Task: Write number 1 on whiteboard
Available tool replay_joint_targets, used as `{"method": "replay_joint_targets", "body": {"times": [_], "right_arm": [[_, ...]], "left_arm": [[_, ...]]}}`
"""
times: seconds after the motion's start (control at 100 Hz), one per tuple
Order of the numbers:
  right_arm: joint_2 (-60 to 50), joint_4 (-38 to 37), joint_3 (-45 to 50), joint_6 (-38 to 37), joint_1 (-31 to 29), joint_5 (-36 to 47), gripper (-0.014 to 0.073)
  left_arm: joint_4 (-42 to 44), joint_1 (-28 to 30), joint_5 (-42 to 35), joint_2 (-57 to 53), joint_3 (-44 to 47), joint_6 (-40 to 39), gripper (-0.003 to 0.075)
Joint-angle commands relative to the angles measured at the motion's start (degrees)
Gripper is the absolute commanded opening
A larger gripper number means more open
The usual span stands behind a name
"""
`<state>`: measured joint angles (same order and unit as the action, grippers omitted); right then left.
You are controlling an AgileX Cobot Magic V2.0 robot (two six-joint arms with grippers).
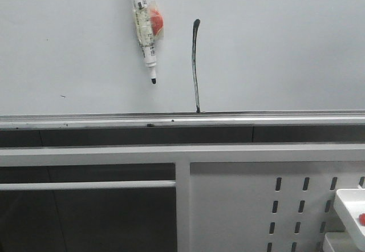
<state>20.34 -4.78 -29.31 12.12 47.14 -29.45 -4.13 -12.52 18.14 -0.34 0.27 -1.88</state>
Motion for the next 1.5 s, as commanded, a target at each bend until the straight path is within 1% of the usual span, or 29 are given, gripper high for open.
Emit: {"method": "replay_joint_targets", "body": {"times": [0.0,0.04,0.09,0.17,0.23,0.34,0.5,0.61,0.77,1.49], "right_arm": [[0.41,-4.3,1.7,-8.73,-3.53,8.55,-0.005],[0.26,-6.46,4.15,-13.64,-6.49,11.33,-0.005],[-0.4,-7.37,7.2,-16.76,-10.22,14.77,-0.005],[-2.74,-7.37,12.41,-17.17,-16.11,19.11,-0.005],[-5.22,-7.37,15.74,-17.17,-20.22,20.58,-0.005],[-11.74,-7.15,21.2,-17.17,-25.72,19.07,-0.005],[-20.92,-5.16,24.73,-17.17,-30.35,11.99,-0.005],[-21.83,-4.75,26.24,-17.17,-31.93,10.18,-0.005],[-21.83,-3.11,30.73,-17.17,-32.77,11.66,-0.005],[-22.05,-3.11,30.49,-17.17,-32.77,11.67,-0.005]], "left_arm": [[-0.21,0.15,-4.1,-1.21,1.91,-0.43,-0.002],[-0.21,0.15,-4.1,-1.21,1.91,-0.43,-0.002],[-0.21,0.15,-4.1,-1.21,1.91,-0.43,-0.002],[-0.21,0.15,-4.1,-1.21,1.91,-0.43,-0.002],[-0.21,0.15,-4.1,-1.21,1.91,-0.43,-0.002],[-0.21,0.15,-4.1,-1.21,1.91,-0.43,-0.002],[-0.21,0.15,-4.1,-1.21,1.91,-0.43,-0.002],[-0.21,0.15,-4.1,-1.21,1.91,-0.43,-0.002],[-0.21,0.15,-4.1,-1.21,1.91,-0.43,-0.002],[-0.21,0.15,-4.1,-1.21,1.91,-0.43,-0.002]]}}
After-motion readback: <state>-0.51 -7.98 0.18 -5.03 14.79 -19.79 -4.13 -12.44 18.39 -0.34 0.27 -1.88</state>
